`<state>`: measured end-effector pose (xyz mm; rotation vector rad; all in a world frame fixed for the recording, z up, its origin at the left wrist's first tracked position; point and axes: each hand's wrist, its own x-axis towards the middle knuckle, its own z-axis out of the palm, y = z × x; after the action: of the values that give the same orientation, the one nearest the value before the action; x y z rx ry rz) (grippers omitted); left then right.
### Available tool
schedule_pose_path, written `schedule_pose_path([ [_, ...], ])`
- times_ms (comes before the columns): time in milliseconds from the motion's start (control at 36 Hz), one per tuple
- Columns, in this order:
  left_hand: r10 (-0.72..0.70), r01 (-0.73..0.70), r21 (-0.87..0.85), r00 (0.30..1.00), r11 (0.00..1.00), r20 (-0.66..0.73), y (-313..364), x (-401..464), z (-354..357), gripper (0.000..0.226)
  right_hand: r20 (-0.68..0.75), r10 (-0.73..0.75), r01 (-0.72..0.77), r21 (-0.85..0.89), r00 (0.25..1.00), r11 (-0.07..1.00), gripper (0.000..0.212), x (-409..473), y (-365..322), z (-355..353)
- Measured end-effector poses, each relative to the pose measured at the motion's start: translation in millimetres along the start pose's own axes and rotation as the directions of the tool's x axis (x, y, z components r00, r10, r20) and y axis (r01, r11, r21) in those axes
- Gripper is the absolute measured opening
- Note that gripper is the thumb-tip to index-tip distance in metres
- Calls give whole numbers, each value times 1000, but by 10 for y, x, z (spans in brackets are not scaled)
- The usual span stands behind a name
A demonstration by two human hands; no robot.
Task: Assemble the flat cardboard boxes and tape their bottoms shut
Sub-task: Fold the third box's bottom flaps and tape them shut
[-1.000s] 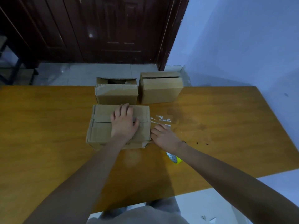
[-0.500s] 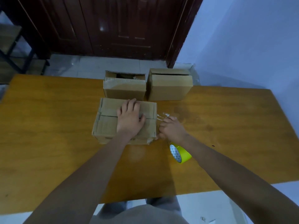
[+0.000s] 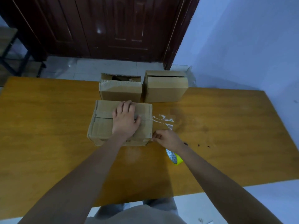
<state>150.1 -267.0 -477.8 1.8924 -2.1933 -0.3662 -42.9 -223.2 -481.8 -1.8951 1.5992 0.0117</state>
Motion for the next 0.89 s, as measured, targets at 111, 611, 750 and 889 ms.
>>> schedule_pose_path([
  [111, -6, 6, -12, 1000, 1000, -9, 0, -2, 2, 52, -3, 36, -36, 95, 999, 995, 29, -39, -53, 118],
  [611, -8, 8, -12, 1000, 1000, -15, 4, 0, -3, 51, 24, 134, -136, 118, 991, 984, 30, -60, -101, 292],
  [750, -7, 6, -13, 1000, 1000, -26, 3, -2, -17, 51, -63, 175, -183, -170, 983, 968, 45, 53, -201, 267],
  [889, 0, 0, 0, 1000, 1000, -19, 10, -4, -17, 52, -75, 108, -129, -384, 991, 914, 52, 68, -255, 194],
])
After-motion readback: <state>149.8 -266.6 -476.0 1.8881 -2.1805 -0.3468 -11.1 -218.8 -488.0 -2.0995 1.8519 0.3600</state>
